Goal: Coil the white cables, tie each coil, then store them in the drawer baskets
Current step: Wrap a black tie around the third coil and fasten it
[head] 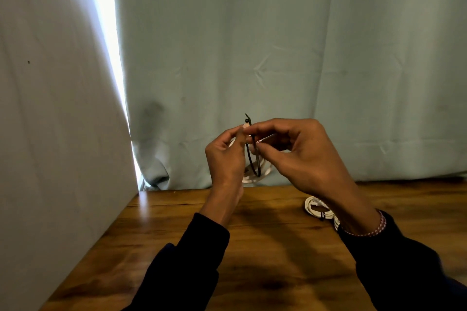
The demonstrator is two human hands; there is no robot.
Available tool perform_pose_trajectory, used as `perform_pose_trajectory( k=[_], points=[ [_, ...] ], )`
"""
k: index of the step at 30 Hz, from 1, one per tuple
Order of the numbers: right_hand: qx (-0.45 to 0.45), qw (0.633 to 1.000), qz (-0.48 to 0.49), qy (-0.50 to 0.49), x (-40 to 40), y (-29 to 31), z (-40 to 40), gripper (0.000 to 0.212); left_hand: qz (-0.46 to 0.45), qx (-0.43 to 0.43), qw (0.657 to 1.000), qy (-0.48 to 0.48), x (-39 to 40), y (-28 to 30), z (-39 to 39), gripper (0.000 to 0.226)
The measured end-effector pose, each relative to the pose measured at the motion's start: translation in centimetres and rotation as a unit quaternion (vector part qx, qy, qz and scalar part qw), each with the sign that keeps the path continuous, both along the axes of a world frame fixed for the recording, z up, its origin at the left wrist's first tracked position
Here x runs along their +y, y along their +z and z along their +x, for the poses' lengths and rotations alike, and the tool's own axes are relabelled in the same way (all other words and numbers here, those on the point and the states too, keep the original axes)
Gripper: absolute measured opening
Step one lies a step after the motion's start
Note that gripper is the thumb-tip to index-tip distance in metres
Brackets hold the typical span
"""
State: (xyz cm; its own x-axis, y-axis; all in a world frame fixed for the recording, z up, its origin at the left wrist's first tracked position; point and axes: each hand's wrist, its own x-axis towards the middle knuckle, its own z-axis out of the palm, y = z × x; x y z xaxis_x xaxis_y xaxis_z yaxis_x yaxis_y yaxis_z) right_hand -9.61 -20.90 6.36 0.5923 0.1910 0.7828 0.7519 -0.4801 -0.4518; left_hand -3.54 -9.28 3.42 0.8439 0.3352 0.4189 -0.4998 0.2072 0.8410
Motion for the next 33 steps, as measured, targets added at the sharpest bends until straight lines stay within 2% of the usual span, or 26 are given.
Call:
perform_pose_trajectory(
  k=[4,8,18,33],
  points=[
    [-0.19,0.976,-0.058,-0.094,-0.1,-0.6,1.3,0.018,-0.01,-0.01,1.0,-0.001,0.0,0.6,-0.7,0.02],
    [-0.269,0.95,-0.085,-0.131,-0.3,-0.8,1.6,0.021,-0.018,-0.007,1.0,-0.01,-0.2,1.1,-1.4,0.007],
    [-0.281,0.938,-0.127,-0.161,-0.4,-0.8,1.8,0.028,-0.021,0.016,0.999,-0.034,-0.4,2.1,-3.1,0.012],
    [-0.297,0.929,-0.134,-0.178,-0.6,-0.7,1.7,0.028,-0.015,-0.009,0.999,-0.03,-0.4,2.3,-3.3,0.011]
  ],
)
